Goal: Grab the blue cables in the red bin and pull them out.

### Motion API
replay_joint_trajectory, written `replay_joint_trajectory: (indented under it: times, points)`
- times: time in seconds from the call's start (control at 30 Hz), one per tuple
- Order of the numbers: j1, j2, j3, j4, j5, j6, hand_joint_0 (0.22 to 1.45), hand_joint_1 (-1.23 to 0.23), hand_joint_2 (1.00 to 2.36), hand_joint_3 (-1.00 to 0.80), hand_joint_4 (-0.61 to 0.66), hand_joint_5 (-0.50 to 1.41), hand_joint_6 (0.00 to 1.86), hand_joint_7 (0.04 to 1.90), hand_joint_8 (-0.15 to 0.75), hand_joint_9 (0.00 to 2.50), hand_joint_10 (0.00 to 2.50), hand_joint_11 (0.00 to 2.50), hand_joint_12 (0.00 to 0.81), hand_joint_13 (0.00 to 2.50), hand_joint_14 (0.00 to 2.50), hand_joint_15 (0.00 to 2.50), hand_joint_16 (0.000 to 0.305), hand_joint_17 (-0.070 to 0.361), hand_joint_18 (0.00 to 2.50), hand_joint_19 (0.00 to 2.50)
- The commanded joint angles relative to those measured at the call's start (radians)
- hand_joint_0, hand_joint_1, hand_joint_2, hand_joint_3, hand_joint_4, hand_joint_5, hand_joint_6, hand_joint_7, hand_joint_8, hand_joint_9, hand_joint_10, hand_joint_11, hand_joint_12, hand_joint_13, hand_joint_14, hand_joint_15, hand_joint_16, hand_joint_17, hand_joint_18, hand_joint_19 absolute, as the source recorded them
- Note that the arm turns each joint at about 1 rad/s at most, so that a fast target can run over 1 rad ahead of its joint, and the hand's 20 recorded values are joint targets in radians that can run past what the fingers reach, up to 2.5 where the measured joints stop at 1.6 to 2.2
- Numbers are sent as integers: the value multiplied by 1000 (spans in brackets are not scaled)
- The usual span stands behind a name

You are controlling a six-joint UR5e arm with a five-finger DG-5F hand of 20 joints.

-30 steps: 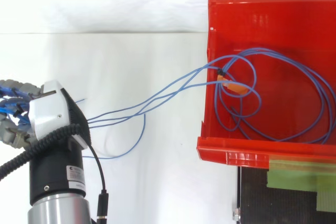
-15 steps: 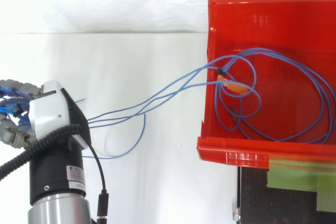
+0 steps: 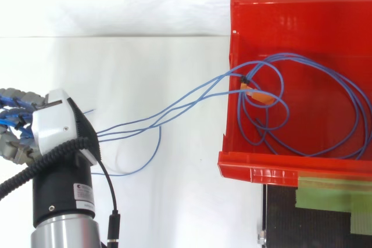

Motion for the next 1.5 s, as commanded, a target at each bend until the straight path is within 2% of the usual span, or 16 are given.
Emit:
replay_joint_trajectory:
  times: [0.0, 1.47]
  points:
    - [1, 0, 0, 0, 0, 0, 956, -934, 1000, -1000, 57, 976, 227, 925, 247, 1228, 32, 1072, 286, 1212, 1928, 1408, 39, 89, 1279, 1770]
    - [1, 0, -1, 0, 0, 0, 957, -934, 1000, -1000, 51, 976, 225, 925, 247, 1225, 29, 1068, 288, 1219, 1921, 1399, 39, 89, 1280, 1770]
